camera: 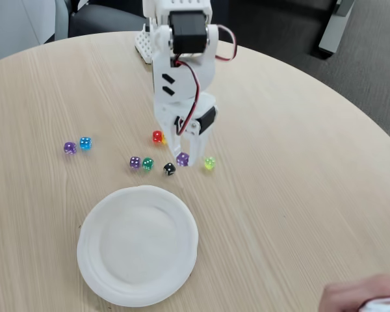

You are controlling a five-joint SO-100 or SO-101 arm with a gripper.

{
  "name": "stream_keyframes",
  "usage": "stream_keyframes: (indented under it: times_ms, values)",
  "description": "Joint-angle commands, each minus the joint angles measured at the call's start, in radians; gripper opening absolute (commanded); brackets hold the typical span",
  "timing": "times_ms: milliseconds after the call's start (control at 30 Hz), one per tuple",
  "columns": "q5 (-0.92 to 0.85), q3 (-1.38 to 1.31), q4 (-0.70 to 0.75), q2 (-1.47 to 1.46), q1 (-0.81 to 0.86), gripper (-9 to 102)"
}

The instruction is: Pick a purple dice and put it in the plate.

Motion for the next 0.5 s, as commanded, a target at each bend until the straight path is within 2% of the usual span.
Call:
stream_keyframes:
  times_ms: [0,233,467]
  values:
    - [-0.029,-0.008,-0.055,0.005,0.043,0]
    - [-0.137,0.149,-0.163,0.006,0.16,0]
    - [-0.138,0.23,-0.19,0.018,0.196,0]
